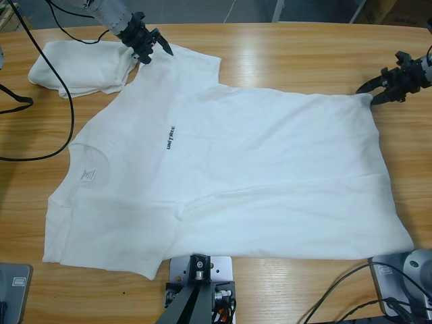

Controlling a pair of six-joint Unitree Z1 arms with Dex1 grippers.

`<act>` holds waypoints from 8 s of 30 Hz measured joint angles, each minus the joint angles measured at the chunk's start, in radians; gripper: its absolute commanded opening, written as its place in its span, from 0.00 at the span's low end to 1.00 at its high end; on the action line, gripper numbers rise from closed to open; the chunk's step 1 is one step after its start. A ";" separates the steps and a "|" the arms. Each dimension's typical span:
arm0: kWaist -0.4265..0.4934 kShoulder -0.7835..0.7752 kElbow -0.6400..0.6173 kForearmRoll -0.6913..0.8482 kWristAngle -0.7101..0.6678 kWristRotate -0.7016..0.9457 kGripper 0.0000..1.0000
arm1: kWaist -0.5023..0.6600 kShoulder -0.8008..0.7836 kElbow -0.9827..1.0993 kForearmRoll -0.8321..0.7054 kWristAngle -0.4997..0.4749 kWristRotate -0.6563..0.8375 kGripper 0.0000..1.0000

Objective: Fold clothes

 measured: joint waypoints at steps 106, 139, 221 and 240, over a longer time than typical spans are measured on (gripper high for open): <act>-0.181 -0.655 0.679 0.131 0.077 0.069 0.00 | 0.000 -0.455 0.213 0.257 0.005 -0.121 0.00; -0.177 -0.961 1.576 -0.465 0.106 -0.017 0.00 | 0.216 -0.473 0.162 0.518 -0.339 -0.125 0.00; -0.424 -1.218 1.957 -0.634 0.321 -0.101 0.99 | 0.715 -0.185 0.148 0.329 -0.258 -0.457 0.78; -0.424 -1.218 1.965 -0.650 0.321 -0.101 1.00 | 0.679 -0.040 -0.004 0.731 -0.067 -0.454 0.70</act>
